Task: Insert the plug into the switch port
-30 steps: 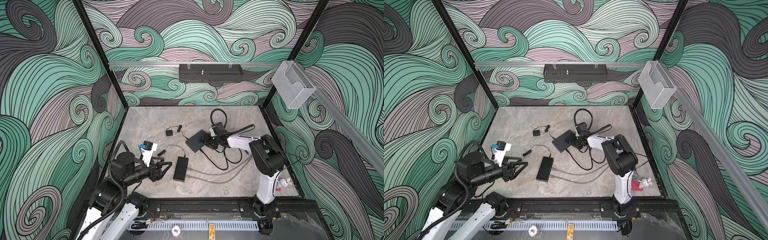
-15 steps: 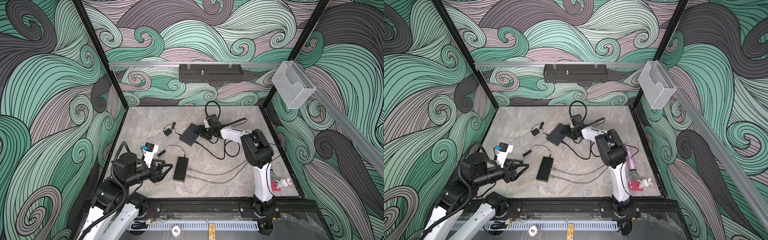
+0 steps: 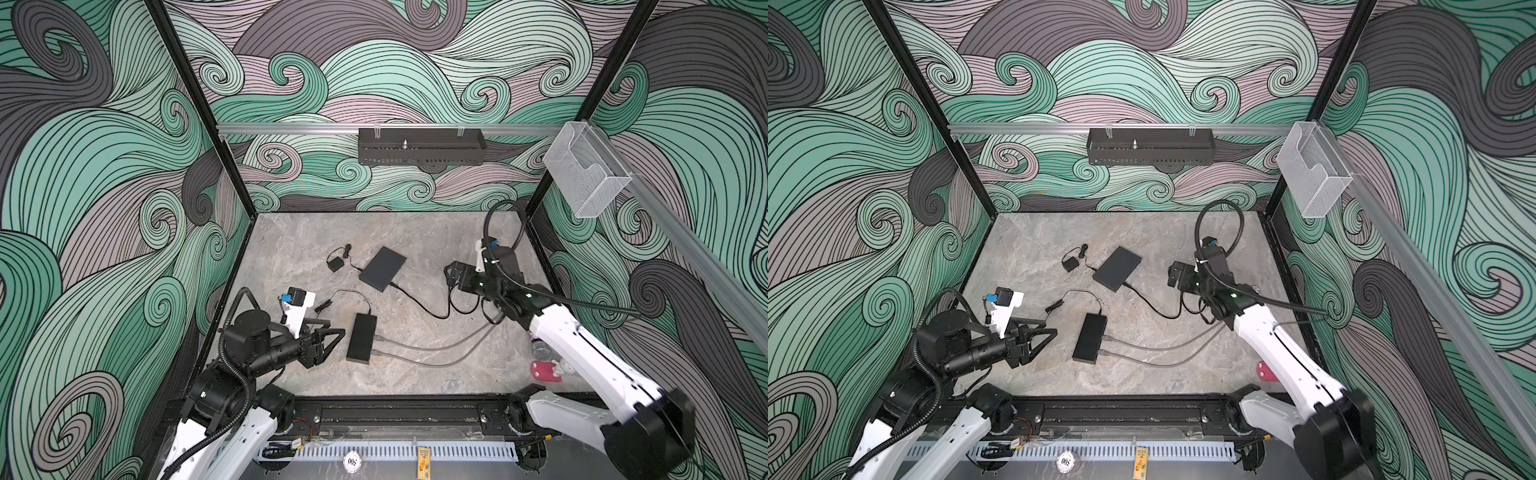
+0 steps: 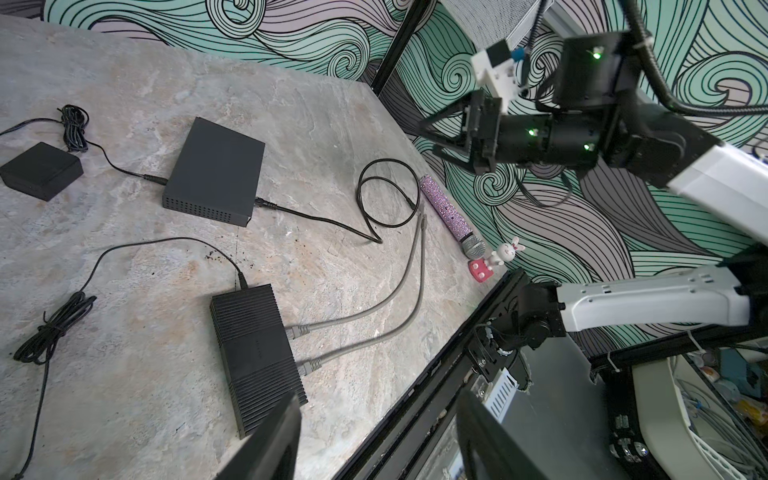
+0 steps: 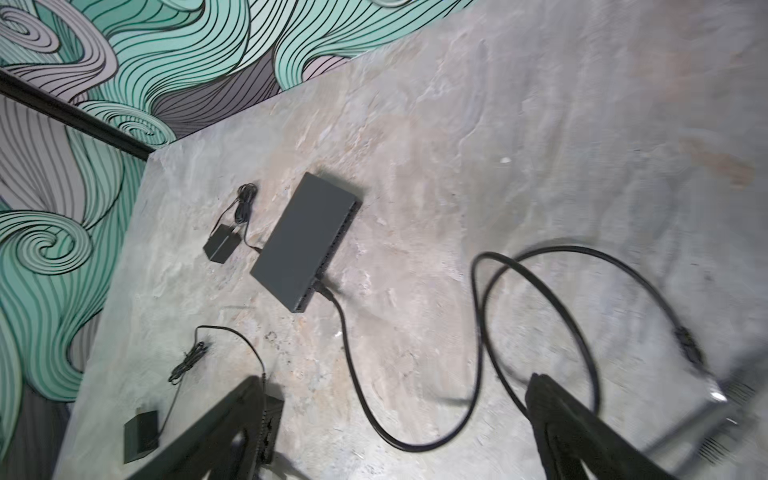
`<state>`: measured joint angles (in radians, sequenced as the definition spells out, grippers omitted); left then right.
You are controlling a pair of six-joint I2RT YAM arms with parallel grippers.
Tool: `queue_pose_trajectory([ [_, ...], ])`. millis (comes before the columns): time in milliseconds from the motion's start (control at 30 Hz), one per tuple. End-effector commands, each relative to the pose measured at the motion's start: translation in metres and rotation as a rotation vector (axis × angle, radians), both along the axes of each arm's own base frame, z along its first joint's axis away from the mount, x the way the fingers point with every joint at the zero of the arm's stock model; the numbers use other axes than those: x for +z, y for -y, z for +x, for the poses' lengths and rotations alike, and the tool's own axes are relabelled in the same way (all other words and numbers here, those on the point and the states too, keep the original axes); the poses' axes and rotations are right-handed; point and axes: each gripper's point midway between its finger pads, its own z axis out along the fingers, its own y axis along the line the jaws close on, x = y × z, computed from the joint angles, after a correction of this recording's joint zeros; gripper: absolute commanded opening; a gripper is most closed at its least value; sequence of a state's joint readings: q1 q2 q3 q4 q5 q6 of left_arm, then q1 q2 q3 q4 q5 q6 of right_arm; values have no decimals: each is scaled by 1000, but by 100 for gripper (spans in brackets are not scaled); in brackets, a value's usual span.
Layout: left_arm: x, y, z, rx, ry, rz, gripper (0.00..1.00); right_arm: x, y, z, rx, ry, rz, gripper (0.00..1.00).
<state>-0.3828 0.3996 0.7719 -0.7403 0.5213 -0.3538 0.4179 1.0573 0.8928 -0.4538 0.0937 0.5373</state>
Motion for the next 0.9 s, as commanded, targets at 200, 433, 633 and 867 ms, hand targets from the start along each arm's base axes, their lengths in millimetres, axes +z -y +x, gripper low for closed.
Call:
queue_pose_trajectory([
  [200, 5, 2, -2, -4, 6, -37, 62, -79, 37, -19, -67, -183, -156, 92],
  [433, 5, 2, -3, -6, 6, -39, 61, -98, 46, 22, -108, -180, -207, 34],
  [633, 4, 3, -1, -6, -1, -36, 61, -62, 33, 62, -31, -49, -241, 0],
  [867, 1, 5, 1, -11, -18, -31, 61, -2, 18, 94, 96, 147, -323, 0],
])
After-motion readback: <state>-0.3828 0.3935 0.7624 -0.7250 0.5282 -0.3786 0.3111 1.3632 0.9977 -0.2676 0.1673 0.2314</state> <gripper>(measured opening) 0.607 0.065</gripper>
